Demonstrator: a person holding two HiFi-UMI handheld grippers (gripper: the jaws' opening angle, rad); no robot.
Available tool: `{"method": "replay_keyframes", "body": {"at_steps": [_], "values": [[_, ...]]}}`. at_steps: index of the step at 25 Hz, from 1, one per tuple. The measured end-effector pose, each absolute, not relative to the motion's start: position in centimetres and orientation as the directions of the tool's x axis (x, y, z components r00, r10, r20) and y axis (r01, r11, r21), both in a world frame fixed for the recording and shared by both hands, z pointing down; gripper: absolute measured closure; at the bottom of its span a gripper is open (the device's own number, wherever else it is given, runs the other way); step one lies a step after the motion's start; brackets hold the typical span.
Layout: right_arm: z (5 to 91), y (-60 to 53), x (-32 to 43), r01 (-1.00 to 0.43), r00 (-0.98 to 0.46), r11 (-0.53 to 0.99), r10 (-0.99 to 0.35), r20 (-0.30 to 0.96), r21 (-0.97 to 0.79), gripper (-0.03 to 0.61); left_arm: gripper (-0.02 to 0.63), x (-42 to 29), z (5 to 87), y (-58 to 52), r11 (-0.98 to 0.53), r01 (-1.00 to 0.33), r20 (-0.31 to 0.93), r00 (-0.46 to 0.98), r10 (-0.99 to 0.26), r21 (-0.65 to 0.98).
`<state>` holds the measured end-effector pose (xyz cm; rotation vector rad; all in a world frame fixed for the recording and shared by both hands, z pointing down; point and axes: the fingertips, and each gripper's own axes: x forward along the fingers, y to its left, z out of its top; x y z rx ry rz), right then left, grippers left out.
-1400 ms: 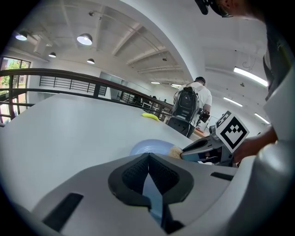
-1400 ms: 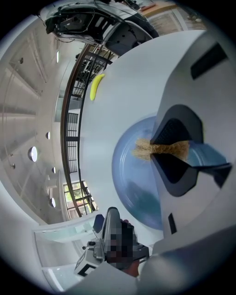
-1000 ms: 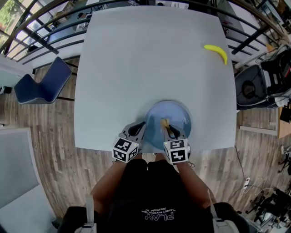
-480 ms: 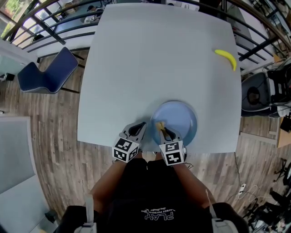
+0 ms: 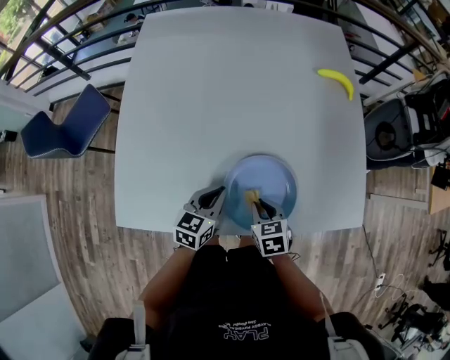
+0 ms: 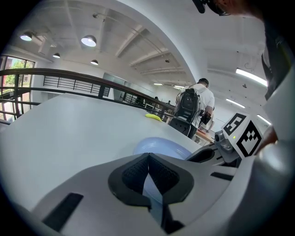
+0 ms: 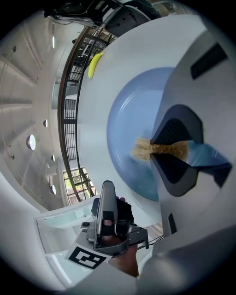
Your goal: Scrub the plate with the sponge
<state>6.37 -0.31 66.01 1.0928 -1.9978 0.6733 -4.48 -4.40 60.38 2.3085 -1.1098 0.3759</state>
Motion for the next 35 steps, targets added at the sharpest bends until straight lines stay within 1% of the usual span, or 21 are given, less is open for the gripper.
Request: {"method": "replay_keyframes", "body": {"at_steps": [9, 18, 28, 35], "values": [[65.5, -0.9, 10.2, -0.902, -0.305, 0.425, -0.509, 0.805, -0.073, 0.511, 0.6, -1.3, 59.7, -5.2, -0.569, -0.748, 0.461, 0.661, -0.592, 0.342], [65.6, -1.4, 13.8, -0.931, -0.244, 0.363, -0.542, 0.804, -0.038, 0.511, 0.6, 0.9, 59.5, -5.3, -0.597, -0.73, 0.459, 0.679, -0.574, 0.333], [65.7, -2.1, 14.1, -0.938, -0.239, 0.345, -0.556, 0.796, -0.041, 0.511, 0.6, 1.3, 59.9, -6.0, -0.599, -0.727, 0.464, 0.681, -0.567, 0.335], [63.8, -4.6, 12.7, -0.936, -0.264, 0.348, -0.596, 0.758, -0.051, 0.511, 0.6, 0.2, 59.4, -7.3, -0.594, -0.733, 0.454, 0.676, -0.581, 0.331]]}}
